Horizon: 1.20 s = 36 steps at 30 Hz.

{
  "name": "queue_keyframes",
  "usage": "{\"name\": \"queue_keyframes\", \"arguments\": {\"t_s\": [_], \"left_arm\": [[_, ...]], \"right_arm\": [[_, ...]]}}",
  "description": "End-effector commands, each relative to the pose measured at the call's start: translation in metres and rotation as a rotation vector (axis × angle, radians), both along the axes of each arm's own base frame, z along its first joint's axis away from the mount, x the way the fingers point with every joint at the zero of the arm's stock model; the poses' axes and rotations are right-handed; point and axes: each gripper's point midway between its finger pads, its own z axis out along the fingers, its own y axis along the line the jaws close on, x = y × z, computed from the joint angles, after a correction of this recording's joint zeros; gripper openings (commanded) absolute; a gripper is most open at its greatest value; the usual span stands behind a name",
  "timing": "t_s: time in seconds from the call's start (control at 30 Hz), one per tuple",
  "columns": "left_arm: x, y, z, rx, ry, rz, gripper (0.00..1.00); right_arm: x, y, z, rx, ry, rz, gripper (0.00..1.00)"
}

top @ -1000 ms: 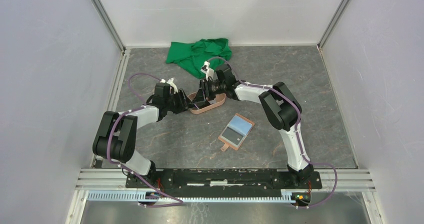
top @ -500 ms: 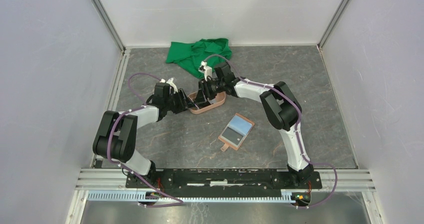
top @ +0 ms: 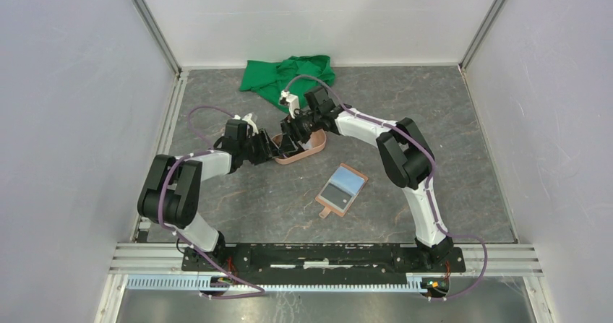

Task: Put the credit cards into the card holder
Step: Pick up the credit card from the storage box.

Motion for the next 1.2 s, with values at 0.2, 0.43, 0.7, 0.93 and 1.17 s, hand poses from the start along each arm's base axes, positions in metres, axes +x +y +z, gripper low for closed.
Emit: {"name": "queue_keyframes", "arguments": {"t_s": [0.2,0.43,0.7,0.93,1.17], "left_arm": [[0.023,-0.005,0.021,-0.042,-0.066,0.021,0.51],[0.026,-0.007,0.021,-0.049,-0.072,0.017,0.51],[0.028,-0.008,0.023,-0.052,-0.077,0.015,0.5],[0.027,-0.007,0.019,-0.05,-0.068,0.016,0.5],[0.028,-0.007,0.018,-0.049,-0.067,0.015,0.5]], "right_arm": [[-0.023,0.014,-0.012,-0.017,-0.041,0.144,0.82],[-0.024,0.016,0.003,-0.051,-0.147,0.165,0.8],[-0.015,0.014,0.031,-0.053,-0.237,0.132,0.77],[-0.017,0.019,0.038,-0.009,-0.199,0.128,0.75],[-0.016,0.014,0.026,0.004,-0.113,0.089,0.63]]}}
